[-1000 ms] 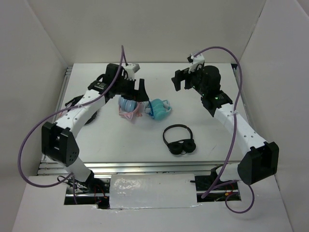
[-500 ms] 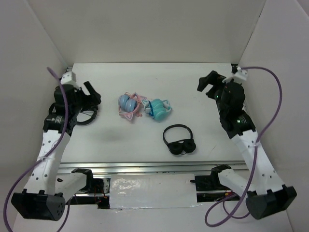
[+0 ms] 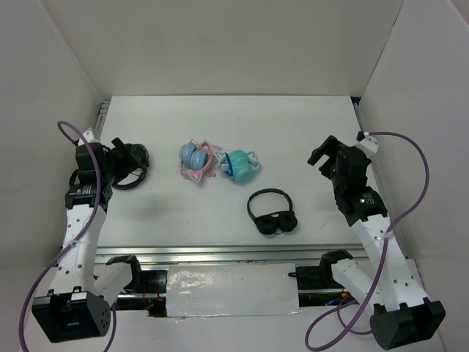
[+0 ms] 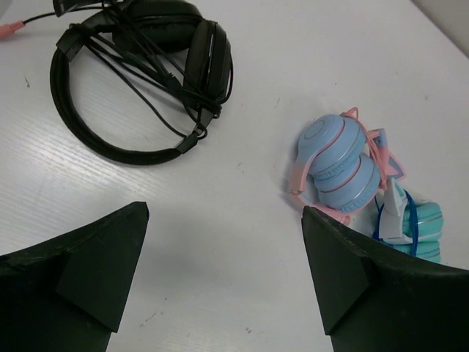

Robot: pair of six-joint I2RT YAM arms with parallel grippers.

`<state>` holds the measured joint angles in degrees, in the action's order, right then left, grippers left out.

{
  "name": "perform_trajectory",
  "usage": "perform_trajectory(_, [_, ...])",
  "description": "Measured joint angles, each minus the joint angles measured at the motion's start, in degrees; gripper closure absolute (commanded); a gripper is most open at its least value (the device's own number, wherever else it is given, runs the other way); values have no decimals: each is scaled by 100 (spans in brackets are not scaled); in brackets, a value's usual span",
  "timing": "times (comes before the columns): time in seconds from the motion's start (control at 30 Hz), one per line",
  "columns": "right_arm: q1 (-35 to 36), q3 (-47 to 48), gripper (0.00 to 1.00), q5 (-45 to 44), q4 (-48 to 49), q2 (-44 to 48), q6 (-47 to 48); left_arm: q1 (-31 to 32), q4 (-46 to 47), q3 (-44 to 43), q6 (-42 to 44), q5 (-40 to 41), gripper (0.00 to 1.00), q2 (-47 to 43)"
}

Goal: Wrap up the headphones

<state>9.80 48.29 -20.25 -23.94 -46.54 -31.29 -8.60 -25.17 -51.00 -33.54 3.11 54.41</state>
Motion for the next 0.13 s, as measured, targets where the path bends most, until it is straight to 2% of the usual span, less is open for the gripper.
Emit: perform_trajectory(0.13, [-7,0,0,-4,-31,-9,-76,-2,131,0,-2,-28,1,-101])
